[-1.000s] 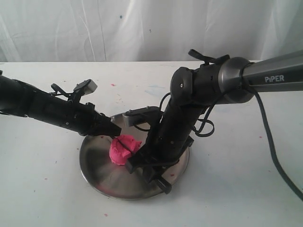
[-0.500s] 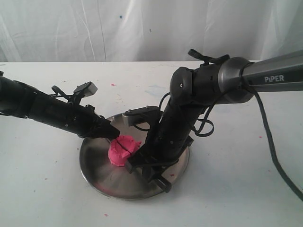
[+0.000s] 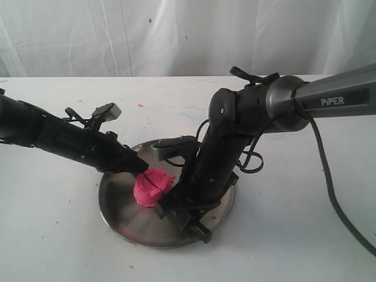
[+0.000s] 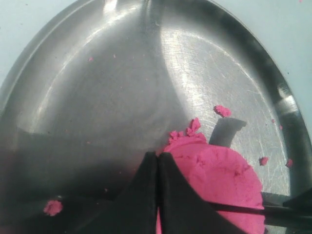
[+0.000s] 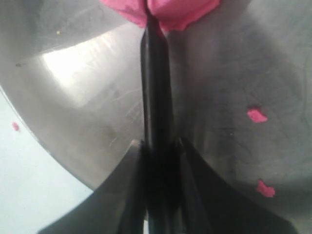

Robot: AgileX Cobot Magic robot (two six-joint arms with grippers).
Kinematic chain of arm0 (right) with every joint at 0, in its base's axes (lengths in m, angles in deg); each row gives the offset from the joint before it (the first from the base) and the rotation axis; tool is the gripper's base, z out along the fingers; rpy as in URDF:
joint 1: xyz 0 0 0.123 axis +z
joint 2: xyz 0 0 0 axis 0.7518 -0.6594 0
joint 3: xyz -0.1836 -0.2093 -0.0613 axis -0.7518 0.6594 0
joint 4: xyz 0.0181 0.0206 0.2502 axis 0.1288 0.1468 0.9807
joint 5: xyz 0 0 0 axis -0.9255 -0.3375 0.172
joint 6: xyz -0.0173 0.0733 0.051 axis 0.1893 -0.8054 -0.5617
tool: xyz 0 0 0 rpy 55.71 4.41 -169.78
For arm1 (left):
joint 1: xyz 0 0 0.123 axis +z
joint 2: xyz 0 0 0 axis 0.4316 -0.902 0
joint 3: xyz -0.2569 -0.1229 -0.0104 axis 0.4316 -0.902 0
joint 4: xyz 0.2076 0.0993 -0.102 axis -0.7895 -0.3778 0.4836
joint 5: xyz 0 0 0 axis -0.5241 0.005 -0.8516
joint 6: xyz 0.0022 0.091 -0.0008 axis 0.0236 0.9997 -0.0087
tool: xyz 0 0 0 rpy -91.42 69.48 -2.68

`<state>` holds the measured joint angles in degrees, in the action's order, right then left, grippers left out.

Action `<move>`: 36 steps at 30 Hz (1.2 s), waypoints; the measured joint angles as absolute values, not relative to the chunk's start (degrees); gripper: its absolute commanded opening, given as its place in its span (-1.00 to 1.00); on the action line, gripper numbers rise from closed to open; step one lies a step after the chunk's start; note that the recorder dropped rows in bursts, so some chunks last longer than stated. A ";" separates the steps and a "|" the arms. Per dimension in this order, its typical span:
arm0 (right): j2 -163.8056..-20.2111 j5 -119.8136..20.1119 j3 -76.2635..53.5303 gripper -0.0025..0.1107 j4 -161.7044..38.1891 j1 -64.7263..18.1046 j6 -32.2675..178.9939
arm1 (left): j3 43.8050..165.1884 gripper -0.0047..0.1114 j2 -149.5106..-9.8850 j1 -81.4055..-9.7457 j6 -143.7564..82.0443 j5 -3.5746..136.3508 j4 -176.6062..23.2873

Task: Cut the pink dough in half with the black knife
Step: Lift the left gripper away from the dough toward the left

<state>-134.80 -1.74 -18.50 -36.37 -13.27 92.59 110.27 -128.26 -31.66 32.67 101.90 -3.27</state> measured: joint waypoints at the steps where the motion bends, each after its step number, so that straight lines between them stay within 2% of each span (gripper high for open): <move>1: -134.80 -1.74 -18.50 -0.96 -36.37 -13.27 92.59 | 110.27 -0.92 -128.26 -31.66 32.67 101.90 -3.27; 12: -134.80 -1.77 -18.50 -0.96 -36.37 -13.27 92.59 | 110.37 -0.92 -128.26 -31.41 32.67 102.18 -3.39; 25: -134.80 -2.27 -18.50 -0.96 -36.49 -13.27 92.23 | 111.65 -0.92 -127.31 -23.85 32.48 108.61 -0.27; 36: -134.80 -2.27 -18.50 -0.96 -36.57 -13.27 92.23 | 111.65 -0.92 -125.07 -23.65 34.73 113.23 4.75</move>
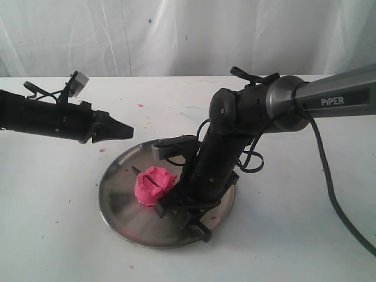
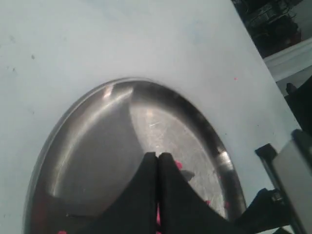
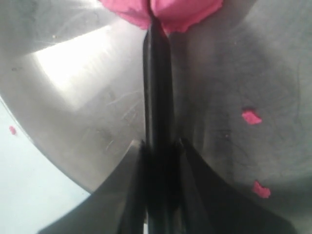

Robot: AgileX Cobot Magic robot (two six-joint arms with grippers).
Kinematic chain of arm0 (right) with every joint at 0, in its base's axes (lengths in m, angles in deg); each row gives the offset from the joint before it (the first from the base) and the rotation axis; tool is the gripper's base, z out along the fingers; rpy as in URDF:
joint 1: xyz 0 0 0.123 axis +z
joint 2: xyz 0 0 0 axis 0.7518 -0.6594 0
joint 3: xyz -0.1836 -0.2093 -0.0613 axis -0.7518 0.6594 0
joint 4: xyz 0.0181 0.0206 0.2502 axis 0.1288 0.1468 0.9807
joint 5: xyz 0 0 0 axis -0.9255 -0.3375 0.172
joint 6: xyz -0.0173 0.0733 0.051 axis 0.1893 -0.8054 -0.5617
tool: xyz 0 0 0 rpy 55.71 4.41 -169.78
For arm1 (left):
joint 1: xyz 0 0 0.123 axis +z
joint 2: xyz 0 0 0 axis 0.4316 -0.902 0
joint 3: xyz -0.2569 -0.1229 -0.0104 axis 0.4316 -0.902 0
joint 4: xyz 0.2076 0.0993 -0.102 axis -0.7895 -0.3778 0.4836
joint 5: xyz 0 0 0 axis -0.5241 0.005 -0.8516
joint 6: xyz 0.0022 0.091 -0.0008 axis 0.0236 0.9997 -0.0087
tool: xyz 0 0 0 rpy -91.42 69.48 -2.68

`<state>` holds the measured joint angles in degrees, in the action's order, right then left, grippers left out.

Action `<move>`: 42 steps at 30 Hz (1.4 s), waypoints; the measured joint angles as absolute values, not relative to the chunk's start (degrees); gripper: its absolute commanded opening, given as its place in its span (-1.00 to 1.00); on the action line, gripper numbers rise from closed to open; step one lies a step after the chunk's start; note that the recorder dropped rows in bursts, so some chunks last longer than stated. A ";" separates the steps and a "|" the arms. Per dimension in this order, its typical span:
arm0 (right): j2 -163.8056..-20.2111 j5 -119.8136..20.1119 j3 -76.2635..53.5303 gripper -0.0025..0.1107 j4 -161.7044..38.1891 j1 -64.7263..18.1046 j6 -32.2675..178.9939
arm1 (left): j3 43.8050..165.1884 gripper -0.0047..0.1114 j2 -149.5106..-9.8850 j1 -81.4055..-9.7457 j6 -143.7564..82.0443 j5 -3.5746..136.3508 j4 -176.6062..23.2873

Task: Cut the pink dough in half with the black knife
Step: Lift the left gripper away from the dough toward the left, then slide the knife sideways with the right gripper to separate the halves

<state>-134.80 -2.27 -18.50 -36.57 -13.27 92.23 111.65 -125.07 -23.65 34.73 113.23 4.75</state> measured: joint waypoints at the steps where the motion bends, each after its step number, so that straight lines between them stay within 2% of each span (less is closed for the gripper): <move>1: -134.80 -2.27 -18.50 -0.96 -36.57 -13.27 92.23 | 111.65 -0.92 -123.84 -23.65 35.13 113.24 5.04; 10: -134.80 -2.27 -18.50 -0.96 -36.57 -13.27 92.23 | 111.65 -0.92 -102.68 -23.65 30.17 106.75 -2.16; 13: -134.80 -2.27 -18.50 -0.96 -36.57 -13.27 92.23 | 111.10 -0.92 -91.50 -23.65 24.25 101.76 -10.70; 16: -134.80 -2.17 -18.50 -0.96 -36.92 -13.27 92.23 | 106.28 -0.92 -80.76 -23.65 16.13 96.02 -22.47; 20: -135.13 0.30 -20.03 -0.96 -37.88 -13.27 92.23 | 97.30 -0.92 -71.94 -23.65 11.47 91.55 -27.91; 26: -135.28 2.99 -21.08 -0.96 -38.55 -13.27 90.21 | 89.19 -0.92 -64.25 -23.92 10.83 90.45 -28.55; 30: -135.28 6.65 -21.16 -0.96 -39.92 -13.27 88.57 | 86.49 -0.92 -61.85 -26.60 10.72 90.45 -28.66; 42: -135.28 10.66 -21.16 -0.96 -40.19 -13.27 86.13 | 86.10 -0.92 -61.63 -28.30 10.61 89.94 -28.77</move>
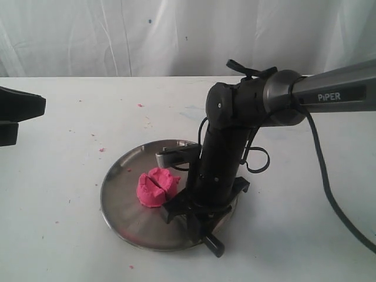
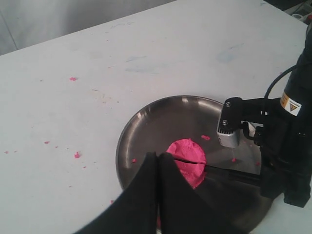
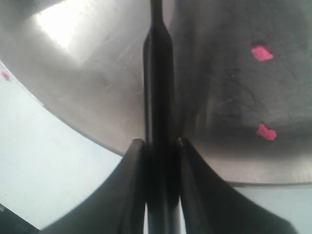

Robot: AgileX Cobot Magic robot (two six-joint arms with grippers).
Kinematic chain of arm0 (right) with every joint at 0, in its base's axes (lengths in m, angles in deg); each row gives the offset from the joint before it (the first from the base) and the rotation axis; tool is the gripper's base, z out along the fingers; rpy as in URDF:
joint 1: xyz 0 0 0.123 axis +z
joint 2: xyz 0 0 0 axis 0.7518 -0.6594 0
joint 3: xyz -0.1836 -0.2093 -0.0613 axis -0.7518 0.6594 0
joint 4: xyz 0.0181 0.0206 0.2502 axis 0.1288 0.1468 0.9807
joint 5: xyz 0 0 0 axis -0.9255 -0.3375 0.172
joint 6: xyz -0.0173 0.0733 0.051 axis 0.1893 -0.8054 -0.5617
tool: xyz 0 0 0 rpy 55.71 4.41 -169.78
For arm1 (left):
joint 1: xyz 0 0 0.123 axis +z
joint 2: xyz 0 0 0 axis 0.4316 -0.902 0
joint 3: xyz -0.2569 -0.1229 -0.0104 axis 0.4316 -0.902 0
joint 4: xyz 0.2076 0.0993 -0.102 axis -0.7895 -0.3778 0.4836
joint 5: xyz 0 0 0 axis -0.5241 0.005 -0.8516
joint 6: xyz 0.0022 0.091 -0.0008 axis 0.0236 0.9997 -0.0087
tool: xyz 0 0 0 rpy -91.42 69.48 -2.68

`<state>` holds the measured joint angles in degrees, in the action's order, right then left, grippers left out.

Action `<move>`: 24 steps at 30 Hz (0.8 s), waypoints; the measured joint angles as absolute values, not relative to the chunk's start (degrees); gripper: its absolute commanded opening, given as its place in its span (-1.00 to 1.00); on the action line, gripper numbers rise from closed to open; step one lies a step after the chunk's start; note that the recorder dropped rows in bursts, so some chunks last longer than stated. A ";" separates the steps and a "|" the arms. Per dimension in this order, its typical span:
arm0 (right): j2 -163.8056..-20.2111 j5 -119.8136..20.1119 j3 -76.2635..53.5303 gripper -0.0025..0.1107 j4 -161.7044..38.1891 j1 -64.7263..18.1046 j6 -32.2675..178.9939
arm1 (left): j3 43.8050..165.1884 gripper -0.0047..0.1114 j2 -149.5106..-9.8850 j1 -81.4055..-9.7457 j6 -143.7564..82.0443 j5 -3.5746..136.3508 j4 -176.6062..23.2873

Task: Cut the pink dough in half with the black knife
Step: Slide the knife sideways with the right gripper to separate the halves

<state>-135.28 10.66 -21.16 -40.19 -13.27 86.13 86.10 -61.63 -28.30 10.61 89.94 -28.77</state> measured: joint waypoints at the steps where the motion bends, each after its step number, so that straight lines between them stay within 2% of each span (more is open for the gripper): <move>1: -135.28 11.38 -21.16 -0.96 -40.19 -13.27 86.26 | 86.10 -0.92 -61.63 -28.30 10.61 89.94 -28.77; 24: -135.28 13.93 -21.16 -0.96 -48.87 -13.27 81.87 | 86.10 -0.92 -61.63 -28.30 10.19 89.94 -28.67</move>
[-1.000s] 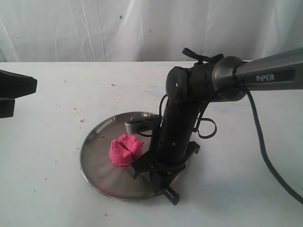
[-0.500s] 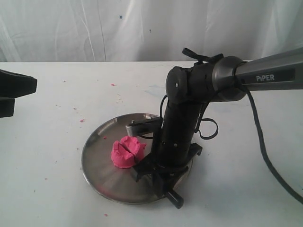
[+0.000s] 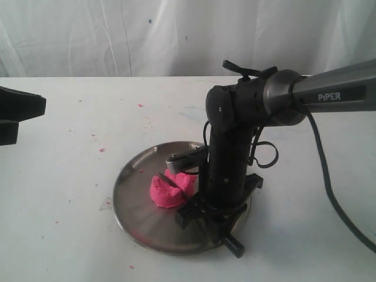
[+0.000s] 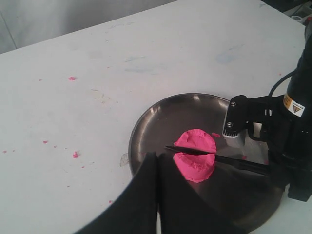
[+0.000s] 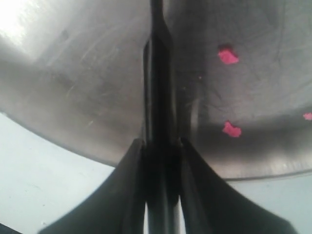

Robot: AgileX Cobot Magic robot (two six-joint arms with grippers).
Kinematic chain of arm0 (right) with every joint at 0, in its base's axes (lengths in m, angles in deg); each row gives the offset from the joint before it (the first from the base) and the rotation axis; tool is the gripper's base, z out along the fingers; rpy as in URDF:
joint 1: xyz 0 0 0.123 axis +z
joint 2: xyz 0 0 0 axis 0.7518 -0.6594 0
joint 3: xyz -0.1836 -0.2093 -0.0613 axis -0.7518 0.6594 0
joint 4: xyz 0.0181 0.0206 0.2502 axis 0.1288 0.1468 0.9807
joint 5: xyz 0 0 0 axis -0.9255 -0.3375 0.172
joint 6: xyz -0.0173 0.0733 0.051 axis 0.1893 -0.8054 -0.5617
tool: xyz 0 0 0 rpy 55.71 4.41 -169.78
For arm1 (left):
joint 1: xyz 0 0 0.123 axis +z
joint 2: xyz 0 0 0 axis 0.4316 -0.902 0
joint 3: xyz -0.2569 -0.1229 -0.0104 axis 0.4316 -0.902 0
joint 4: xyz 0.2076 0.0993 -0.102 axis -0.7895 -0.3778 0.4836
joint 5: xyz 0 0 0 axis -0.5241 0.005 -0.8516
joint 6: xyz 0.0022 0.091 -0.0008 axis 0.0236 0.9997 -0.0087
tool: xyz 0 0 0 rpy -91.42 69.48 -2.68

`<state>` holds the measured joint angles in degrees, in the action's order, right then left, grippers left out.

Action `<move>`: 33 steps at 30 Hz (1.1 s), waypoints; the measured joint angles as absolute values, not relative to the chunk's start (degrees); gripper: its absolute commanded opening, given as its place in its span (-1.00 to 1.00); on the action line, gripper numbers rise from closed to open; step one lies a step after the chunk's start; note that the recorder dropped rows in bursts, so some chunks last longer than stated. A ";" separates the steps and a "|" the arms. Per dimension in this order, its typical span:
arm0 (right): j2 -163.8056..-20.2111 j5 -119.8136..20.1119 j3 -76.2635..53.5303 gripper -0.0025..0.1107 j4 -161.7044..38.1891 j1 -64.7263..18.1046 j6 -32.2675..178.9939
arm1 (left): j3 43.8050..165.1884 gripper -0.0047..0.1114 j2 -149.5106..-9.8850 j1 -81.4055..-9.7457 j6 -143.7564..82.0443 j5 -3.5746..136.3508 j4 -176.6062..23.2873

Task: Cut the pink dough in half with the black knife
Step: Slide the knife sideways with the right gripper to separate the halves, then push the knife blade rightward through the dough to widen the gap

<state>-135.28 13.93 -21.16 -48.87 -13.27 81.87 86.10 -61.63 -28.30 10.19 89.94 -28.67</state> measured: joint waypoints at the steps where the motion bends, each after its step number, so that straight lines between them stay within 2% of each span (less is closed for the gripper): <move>1: -135.28 14.17 -21.16 -0.96 -48.75 -13.27 82.17 | 86.10 -0.92 -61.63 -28.30 10.19 89.94 -28.67; 8: -135.28 18.17 -21.16 -0.96 -48.63 -13.27 82.66 | 86.10 -0.92 -61.63 -28.30 10.19 89.94 -28.67; 33: -133.71 19.65 -21.16 -0.96 -53.04 -13.27 79.15 | 86.10 -0.92 -61.63 -28.30 9.71 89.94 -28.67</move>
<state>-133.71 19.65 -21.16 -53.04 -13.27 79.15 86.10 -61.63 -28.30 9.71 89.94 -28.67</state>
